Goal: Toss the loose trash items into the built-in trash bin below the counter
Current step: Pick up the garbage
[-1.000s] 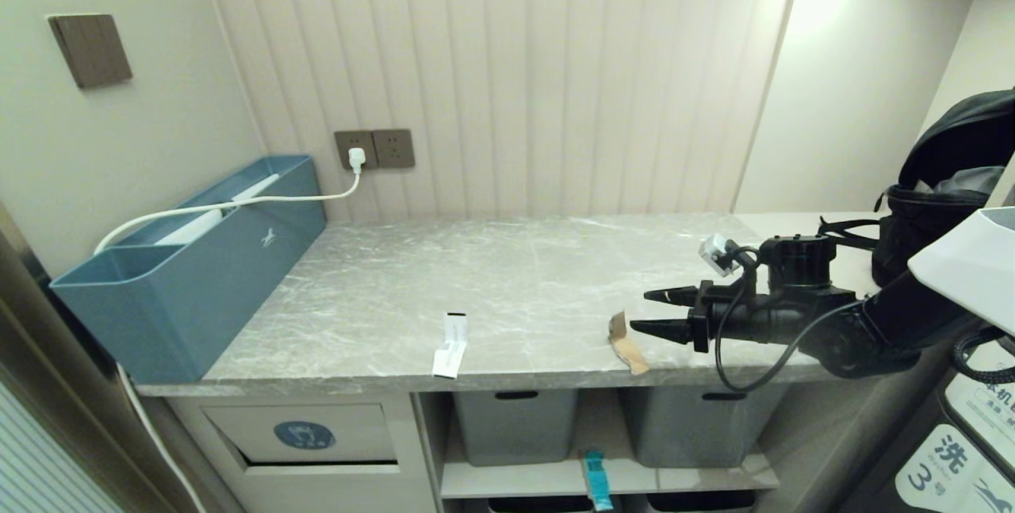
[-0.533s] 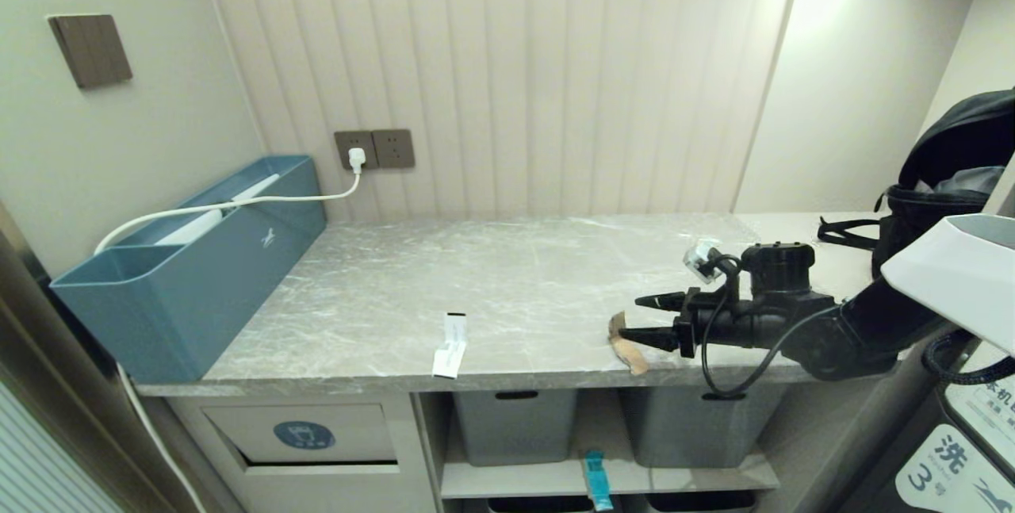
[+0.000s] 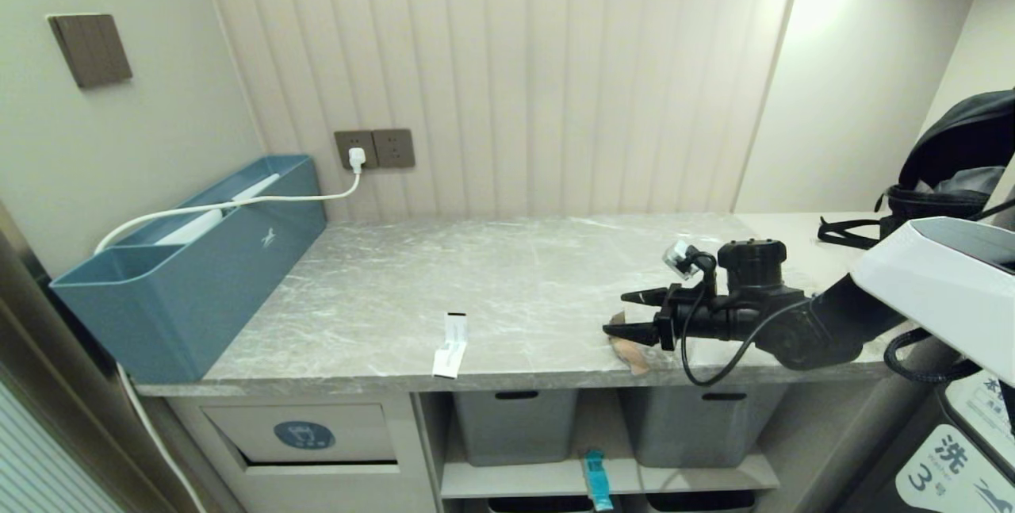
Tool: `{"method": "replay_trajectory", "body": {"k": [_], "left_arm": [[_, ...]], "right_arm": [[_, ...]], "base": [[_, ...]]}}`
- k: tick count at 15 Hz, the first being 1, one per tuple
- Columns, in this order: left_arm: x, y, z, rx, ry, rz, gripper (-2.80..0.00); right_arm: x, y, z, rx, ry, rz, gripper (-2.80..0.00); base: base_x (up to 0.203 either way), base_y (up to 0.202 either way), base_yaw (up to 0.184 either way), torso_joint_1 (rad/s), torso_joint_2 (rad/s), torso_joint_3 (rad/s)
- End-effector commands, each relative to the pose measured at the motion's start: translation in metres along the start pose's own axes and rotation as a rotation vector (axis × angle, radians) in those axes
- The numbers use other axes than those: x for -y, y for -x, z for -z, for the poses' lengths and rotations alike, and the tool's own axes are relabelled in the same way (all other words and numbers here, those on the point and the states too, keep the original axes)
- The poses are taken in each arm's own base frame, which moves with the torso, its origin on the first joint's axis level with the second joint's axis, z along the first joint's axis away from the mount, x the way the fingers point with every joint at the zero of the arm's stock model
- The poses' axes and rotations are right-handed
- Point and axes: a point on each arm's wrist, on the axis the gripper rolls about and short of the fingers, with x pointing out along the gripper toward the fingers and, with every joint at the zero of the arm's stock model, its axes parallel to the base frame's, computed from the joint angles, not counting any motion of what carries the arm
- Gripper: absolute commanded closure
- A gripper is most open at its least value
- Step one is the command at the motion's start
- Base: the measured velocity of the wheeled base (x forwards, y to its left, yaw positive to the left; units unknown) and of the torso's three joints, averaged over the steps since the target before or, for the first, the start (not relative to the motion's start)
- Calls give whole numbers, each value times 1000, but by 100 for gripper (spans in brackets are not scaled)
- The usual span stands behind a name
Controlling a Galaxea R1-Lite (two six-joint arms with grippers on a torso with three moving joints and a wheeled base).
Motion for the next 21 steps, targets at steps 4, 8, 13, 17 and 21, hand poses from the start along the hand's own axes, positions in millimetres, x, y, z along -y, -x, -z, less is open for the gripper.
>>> {"method": "replay_trajectory", "body": {"k": [4,8,13,17,21], "left_arm": [[0,0,-1,0,1,0,0],[0,0,0,0,1,0,0],[0,0,0,-1,1,0,0],[0,0,0,0,1,0,0],[4,8,-56,94,-5,20,0]], "right_arm": [[-2,-7,3,-5,0,-21,-280],[-1,-8,6,-9,-4,-21,0],[-3,-8,10,-18,-15,-20,0],[-7,-3,-2,-21,-17,0,0],[-44,16,-77,3,-159,-21,0]], "base": [[0,0,0,0,0,0],[0,0,0,0,0,0],[0,0,0,0,0,0],[0,0,0,0,0,0],[0,0,0,0,0,0]]}}
